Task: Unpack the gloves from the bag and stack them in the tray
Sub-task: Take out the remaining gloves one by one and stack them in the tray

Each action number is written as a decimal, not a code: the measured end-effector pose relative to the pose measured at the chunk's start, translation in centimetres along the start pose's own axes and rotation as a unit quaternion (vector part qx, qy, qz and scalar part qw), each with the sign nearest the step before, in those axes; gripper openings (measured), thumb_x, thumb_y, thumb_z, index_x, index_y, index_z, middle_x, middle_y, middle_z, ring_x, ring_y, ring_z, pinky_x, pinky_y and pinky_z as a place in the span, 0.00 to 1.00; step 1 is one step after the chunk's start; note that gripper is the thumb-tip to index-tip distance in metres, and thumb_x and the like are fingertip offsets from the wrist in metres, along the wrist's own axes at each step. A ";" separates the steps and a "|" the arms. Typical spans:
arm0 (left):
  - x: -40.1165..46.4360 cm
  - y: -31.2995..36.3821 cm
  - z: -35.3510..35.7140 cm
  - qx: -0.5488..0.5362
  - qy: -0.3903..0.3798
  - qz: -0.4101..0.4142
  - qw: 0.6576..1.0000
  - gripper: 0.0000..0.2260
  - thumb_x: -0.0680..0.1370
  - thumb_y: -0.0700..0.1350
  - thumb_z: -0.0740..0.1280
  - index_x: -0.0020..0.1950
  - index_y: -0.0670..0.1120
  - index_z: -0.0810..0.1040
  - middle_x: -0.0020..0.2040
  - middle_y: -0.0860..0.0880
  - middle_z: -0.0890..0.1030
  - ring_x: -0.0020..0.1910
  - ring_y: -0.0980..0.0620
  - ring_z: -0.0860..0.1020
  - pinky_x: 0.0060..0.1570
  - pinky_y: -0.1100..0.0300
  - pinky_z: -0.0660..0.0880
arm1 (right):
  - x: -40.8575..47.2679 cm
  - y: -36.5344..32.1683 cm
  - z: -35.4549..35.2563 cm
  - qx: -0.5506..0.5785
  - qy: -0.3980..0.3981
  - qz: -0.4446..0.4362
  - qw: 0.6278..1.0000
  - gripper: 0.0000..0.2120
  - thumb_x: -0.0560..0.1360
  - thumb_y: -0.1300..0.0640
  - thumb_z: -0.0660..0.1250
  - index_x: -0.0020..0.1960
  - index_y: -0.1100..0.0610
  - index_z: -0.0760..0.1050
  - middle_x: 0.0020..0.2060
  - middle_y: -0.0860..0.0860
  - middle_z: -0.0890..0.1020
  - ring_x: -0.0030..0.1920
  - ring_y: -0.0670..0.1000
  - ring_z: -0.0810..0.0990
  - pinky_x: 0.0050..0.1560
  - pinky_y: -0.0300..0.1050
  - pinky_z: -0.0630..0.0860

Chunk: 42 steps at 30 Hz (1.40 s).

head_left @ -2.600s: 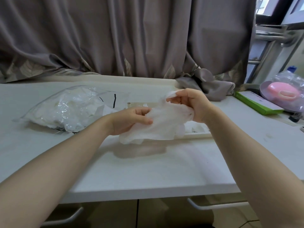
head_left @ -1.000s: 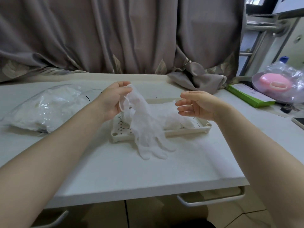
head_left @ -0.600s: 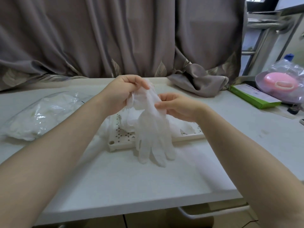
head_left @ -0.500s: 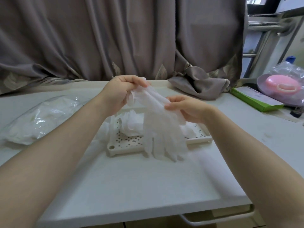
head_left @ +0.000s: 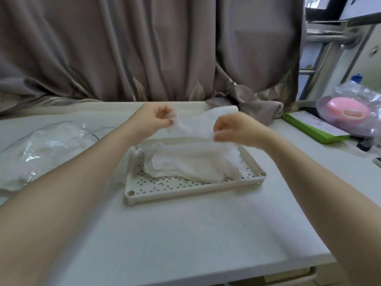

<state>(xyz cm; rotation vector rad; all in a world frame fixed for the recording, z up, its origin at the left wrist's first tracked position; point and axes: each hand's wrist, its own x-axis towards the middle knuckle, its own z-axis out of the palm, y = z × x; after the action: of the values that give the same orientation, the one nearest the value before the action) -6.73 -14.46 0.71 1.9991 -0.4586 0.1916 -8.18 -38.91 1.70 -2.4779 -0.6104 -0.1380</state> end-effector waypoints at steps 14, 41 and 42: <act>-3.9 -0.9 0.0 0.328 -0.122 -0.032 0.936 0.09 0.68 0.48 0.59 0.35 0.53 0.79 0.51 0.53 0.81 0.51 0.51 0.77 0.55 0.51 0.73 | -1.3 -0.1 4.8 -0.141 0.108 0.010 0.984 0.10 0.76 0.48 0.65 0.46 0.55 0.75 0.43 0.48 0.77 0.45 0.51 0.74 0.44 0.46 0.71; -10.4 -7.0 -8.1 0.329 0.130 0.075 0.932 0.13 0.73 0.34 0.58 0.45 0.40 0.82 0.58 0.41 0.77 0.59 0.39 0.72 0.60 0.58 0.63 | 2.5 -13.0 13.4 -0.094 0.011 -0.098 0.991 0.12 0.77 0.55 0.64 0.60 0.56 0.76 0.59 0.52 0.77 0.60 0.54 0.75 0.60 0.48 0.70; -11.0 -7.5 -8.6 0.307 0.133 0.043 0.941 0.13 0.75 0.33 0.58 0.46 0.41 0.82 0.60 0.44 0.75 0.61 0.43 0.70 0.59 0.61 0.63 | 2.9 -13.9 14.5 -0.095 -0.012 -0.095 0.991 0.12 0.77 0.56 0.63 0.60 0.56 0.76 0.58 0.52 0.79 0.59 0.54 0.75 0.60 0.49 0.70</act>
<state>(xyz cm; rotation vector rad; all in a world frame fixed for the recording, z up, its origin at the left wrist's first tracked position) -13.30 -1.29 -5.20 2.5105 -0.3347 0.7248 -12.42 -19.54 -2.51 -2.6018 -0.8789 -0.2512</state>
